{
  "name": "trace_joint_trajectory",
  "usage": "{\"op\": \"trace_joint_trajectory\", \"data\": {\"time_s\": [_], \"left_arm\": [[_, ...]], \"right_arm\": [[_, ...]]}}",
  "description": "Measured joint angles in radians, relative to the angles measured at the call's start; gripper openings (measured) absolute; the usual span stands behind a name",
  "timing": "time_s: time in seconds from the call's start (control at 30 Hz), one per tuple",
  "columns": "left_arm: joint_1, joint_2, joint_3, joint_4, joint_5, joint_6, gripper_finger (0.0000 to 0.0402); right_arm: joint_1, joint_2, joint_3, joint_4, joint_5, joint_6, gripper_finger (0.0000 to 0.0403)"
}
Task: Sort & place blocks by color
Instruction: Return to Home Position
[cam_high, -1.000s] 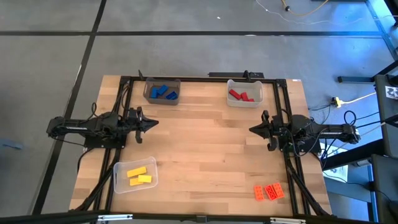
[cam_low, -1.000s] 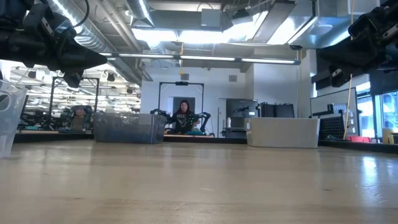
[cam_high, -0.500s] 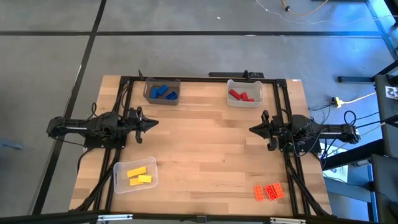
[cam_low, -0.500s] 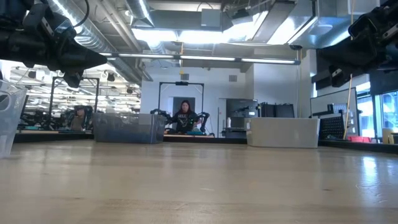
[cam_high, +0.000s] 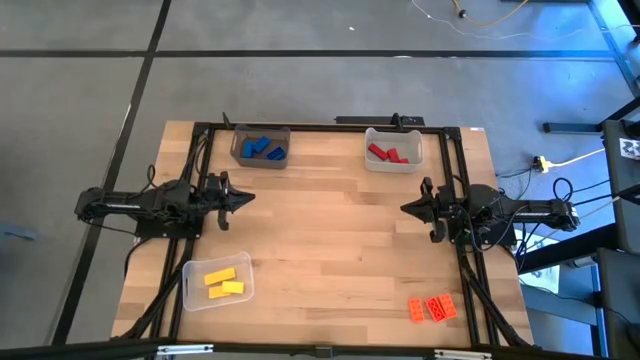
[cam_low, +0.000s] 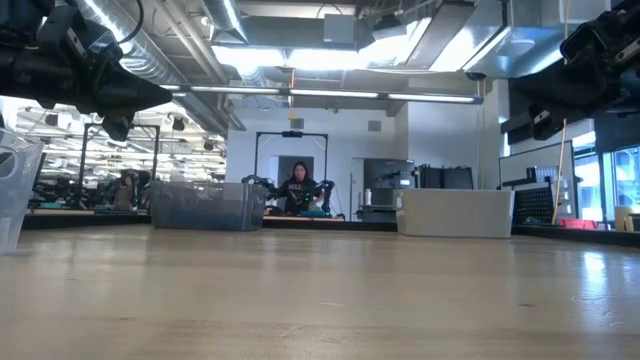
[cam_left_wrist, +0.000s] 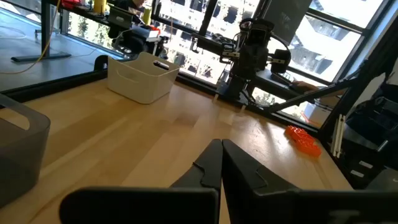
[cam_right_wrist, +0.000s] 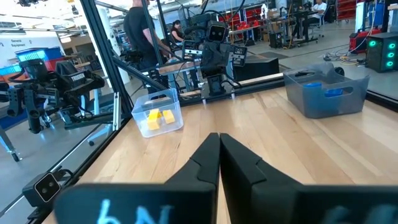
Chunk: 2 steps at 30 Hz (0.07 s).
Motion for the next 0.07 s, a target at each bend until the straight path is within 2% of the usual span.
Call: {"op": "trace_joint_trajectory", "data": {"time_s": [0.07], "left_arm": [[0.0,0.0,0.0,0.0,0.0,0.0,0.0]], "right_arm": [[0.0,0.0,0.0,0.0,0.0,0.002,0.0014]]}}
